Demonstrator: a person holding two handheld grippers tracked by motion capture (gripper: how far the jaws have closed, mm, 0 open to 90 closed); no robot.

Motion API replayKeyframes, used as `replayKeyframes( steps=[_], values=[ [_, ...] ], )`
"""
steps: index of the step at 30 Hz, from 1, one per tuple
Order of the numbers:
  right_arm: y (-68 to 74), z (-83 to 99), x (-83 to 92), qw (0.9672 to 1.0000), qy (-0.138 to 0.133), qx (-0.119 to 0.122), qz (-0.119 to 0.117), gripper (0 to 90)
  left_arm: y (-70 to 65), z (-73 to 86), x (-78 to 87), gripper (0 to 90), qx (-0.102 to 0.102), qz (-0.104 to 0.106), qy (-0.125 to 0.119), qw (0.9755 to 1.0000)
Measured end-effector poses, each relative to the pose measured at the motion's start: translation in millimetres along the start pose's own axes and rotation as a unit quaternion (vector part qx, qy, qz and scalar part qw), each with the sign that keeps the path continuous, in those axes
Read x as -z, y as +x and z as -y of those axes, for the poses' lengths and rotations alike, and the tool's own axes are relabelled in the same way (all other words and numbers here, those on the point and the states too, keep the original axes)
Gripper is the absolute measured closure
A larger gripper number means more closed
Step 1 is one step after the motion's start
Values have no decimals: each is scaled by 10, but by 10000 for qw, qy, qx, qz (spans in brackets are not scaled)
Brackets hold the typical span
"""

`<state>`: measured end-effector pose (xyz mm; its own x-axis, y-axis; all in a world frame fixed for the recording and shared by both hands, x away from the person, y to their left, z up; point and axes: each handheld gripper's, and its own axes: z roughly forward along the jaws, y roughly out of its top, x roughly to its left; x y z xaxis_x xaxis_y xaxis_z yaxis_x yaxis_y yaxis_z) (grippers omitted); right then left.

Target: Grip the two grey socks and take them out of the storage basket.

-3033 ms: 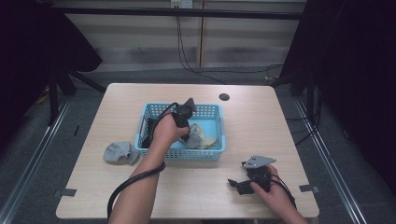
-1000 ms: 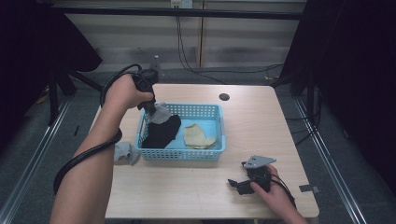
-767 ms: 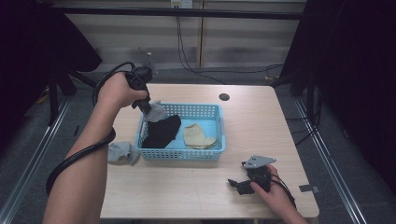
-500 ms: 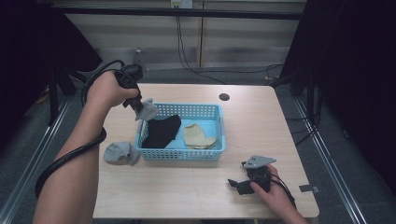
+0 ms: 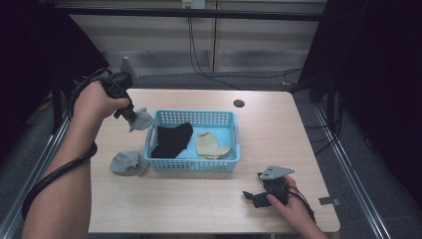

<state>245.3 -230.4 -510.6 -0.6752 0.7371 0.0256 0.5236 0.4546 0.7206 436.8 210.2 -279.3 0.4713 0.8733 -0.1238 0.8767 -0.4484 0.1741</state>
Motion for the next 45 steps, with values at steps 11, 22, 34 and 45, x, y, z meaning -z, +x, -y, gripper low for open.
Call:
replayKeyframes(
  steps=[11,22,34,45],
  values=[
    [-1,0,1,10000,-1,1,-3,120,264,199,-223,825,291,-24,54,9996],
    [0,0,0,10000,1,0,0,120,448,329,-512,822,514,28,62,9987],
    [1,1,-1,10000,-13,-1,-1,120,469,337,-704,807,503,-17,54,9987],
    [1,0,-2,10000,-9,-1,1,120,409,436,-708,472,530,-112,-372,9978]
  ],
)
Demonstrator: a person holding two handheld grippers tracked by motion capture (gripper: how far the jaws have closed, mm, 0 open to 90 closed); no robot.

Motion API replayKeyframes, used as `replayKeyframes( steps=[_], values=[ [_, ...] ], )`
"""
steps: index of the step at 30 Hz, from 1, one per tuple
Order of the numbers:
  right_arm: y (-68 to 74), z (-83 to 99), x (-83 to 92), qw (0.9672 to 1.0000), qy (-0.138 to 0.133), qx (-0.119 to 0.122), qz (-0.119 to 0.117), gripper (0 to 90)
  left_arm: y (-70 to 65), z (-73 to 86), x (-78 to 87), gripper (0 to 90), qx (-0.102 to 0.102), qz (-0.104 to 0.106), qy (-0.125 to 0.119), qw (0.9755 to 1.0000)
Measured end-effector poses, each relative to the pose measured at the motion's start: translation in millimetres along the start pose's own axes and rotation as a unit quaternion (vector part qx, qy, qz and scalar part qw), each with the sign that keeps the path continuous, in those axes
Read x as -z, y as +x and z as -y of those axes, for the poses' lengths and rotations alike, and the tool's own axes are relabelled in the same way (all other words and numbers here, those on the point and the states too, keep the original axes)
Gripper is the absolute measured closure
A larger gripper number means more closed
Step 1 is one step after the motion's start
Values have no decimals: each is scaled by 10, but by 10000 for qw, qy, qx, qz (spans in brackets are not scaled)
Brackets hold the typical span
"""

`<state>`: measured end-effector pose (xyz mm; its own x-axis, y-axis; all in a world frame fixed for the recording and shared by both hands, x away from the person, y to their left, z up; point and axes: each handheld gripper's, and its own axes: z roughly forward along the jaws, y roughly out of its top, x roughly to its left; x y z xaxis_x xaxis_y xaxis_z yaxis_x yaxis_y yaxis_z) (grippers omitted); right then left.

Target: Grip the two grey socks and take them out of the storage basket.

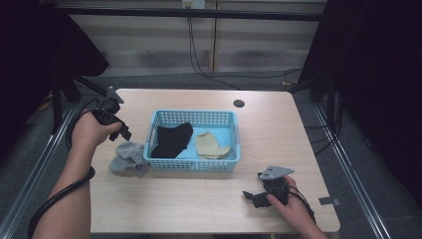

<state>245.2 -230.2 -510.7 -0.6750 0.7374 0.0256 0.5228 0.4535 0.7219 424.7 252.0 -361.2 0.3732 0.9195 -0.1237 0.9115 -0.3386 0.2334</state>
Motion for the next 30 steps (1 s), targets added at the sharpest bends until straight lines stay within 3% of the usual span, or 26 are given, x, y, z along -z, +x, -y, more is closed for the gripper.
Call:
replayKeyframes(
  steps=[4,9,18,24,30],
  values=[
    [1,2,2,10000,4,-7,9,120,-18,150,-48,405,-27,28,-166,9999],
    [3,2,6,10000,30,-12,7,120,-33,333,-141,387,0,4,-178,9998],
    [3,2,5,10000,27,-11,-1,120,-137,575,-296,361,-145,-55,-377,9992],
    [3,2,5,10000,27,-10,0,120,-183,736,-397,342,-136,148,-514,9985],
    [8,3,8,10000,44,-41,1,121,-211,959,-558,340,-126,188,-602,9979]
  ],
)
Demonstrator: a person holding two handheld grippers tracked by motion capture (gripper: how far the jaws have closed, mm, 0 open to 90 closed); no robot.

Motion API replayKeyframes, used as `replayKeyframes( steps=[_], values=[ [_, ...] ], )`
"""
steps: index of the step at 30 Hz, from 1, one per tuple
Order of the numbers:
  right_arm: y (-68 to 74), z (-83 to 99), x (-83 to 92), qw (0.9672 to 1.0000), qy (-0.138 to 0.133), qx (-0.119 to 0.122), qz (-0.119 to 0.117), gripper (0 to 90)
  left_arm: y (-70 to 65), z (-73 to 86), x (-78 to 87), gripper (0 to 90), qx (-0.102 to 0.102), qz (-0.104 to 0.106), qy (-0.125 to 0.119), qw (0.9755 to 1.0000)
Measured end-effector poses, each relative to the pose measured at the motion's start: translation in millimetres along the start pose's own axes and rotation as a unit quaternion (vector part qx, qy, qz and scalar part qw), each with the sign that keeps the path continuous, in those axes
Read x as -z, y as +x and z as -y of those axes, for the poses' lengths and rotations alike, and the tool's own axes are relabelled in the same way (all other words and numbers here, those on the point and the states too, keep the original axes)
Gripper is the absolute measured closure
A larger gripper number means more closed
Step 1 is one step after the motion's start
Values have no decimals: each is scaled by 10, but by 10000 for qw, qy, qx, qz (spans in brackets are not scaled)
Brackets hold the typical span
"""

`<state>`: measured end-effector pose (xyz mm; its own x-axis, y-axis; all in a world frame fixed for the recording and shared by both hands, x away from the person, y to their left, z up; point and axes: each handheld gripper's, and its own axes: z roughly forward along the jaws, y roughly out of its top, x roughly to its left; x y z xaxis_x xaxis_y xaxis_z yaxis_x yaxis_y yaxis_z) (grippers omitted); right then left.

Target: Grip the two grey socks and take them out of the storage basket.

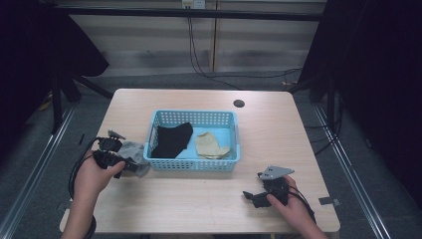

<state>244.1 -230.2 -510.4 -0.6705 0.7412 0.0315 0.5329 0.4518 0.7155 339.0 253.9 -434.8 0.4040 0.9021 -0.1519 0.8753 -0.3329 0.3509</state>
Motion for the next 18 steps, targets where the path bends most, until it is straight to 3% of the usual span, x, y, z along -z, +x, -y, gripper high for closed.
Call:
replayKeyframes(
  steps=[4,9,14,18],
  values=[
    [0,0,0,10000,-1,1,0,120,-20,149,-84,337,-49,-38,-127,9999],
    [2,0,1,10000,1,-6,5,120,-85,273,-165,317,-313,-128,-186,9993],
    [1,1,0,10000,-7,3,15,121,-137,417,-248,286,-492,-206,-588,9968],
    [2,1,0,10000,-9,1,19,121,-138,520,-310,280,-587,-226,-666,9958]
  ],
)
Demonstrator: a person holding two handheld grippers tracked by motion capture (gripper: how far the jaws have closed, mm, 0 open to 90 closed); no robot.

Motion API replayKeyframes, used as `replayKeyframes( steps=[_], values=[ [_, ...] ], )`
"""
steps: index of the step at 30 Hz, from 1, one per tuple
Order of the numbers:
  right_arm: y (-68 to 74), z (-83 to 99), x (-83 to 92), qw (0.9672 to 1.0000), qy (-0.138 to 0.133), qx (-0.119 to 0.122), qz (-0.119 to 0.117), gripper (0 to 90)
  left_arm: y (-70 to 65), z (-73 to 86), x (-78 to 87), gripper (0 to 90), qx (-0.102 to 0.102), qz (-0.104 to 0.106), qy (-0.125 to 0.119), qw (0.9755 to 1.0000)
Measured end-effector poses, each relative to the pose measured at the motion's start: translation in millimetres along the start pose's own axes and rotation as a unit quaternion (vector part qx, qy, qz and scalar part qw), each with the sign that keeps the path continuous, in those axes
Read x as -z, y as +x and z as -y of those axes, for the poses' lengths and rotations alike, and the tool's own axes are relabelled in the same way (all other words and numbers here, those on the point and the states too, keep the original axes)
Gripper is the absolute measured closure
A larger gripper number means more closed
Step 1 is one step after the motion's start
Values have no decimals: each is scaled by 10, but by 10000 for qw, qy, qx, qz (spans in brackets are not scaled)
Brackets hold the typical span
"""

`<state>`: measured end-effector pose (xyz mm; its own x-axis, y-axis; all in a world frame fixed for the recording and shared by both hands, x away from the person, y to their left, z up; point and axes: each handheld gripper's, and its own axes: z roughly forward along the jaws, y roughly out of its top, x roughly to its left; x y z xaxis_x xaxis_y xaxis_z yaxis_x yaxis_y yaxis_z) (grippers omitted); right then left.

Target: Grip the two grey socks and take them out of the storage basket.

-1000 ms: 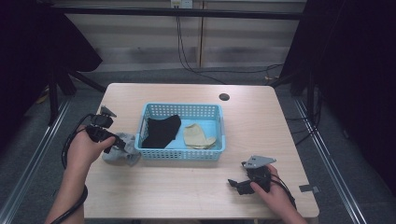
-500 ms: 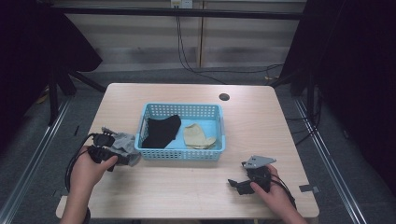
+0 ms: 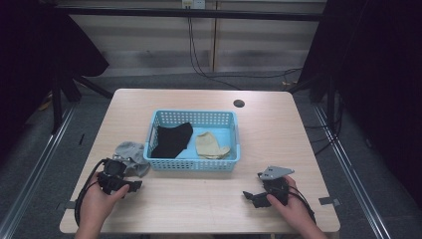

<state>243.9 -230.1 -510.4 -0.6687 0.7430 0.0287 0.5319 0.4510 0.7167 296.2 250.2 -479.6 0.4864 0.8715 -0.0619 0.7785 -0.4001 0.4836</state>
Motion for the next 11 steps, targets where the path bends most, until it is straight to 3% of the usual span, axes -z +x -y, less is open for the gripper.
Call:
replayKeyframes(
  steps=[5,11],
  values=[
    [0,0,0,10000,1,0,0,121,-11,61,-5,256,32,67,-119,9999],
    [0,0,0,10000,-1,2,-2,120,-23,84,-34,195,-186,52,-209,9996]
  ],
)
